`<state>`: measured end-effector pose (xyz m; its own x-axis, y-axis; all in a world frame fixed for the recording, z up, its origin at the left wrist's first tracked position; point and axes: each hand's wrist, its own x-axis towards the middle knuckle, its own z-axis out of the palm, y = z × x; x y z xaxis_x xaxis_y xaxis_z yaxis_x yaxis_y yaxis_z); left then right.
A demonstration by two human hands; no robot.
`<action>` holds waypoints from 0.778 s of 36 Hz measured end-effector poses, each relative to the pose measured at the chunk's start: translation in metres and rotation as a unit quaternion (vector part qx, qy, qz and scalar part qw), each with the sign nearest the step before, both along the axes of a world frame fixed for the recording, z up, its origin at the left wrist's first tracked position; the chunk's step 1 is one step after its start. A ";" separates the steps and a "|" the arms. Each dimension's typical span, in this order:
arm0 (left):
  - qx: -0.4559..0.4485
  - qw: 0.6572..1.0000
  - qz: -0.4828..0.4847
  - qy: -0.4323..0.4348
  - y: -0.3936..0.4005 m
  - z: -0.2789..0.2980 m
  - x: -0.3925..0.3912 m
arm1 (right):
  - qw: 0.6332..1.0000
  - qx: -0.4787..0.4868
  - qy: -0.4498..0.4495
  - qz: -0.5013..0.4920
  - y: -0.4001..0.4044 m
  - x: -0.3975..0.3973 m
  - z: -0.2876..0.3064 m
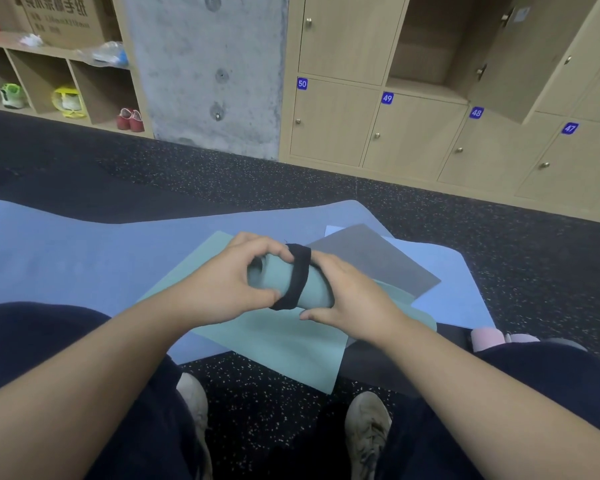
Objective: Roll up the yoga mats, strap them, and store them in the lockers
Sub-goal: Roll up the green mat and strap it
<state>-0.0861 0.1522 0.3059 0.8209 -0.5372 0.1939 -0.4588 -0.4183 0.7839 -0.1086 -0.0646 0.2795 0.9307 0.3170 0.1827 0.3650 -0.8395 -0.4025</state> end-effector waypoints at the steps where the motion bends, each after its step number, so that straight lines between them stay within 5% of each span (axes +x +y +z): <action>1: -0.006 1.000 0.003 -0.001 0.001 -0.001 0.000 | 1.000 -0.019 0.003 -0.006 -0.002 0.001 -0.001; 8: -0.034 0.998 0.042 -0.009 0.016 -0.006 0.004 | 0.984 -0.143 0.047 -0.092 -0.027 0.009 -0.015; 13: 0.077 0.993 0.067 -0.052 0.023 -0.013 0.006 | 0.980 -0.171 0.023 -0.100 -0.027 0.008 -0.019; 19: 0.226 0.920 0.111 -0.302 0.025 -0.022 0.012 | 0.974 -0.199 -0.033 -0.105 -0.018 0.005 -0.015; 28: 0.287 0.865 0.101 -0.399 0.013 -0.029 0.012 | 0.970 -0.213 -0.070 -0.089 -0.003 0.001 -0.012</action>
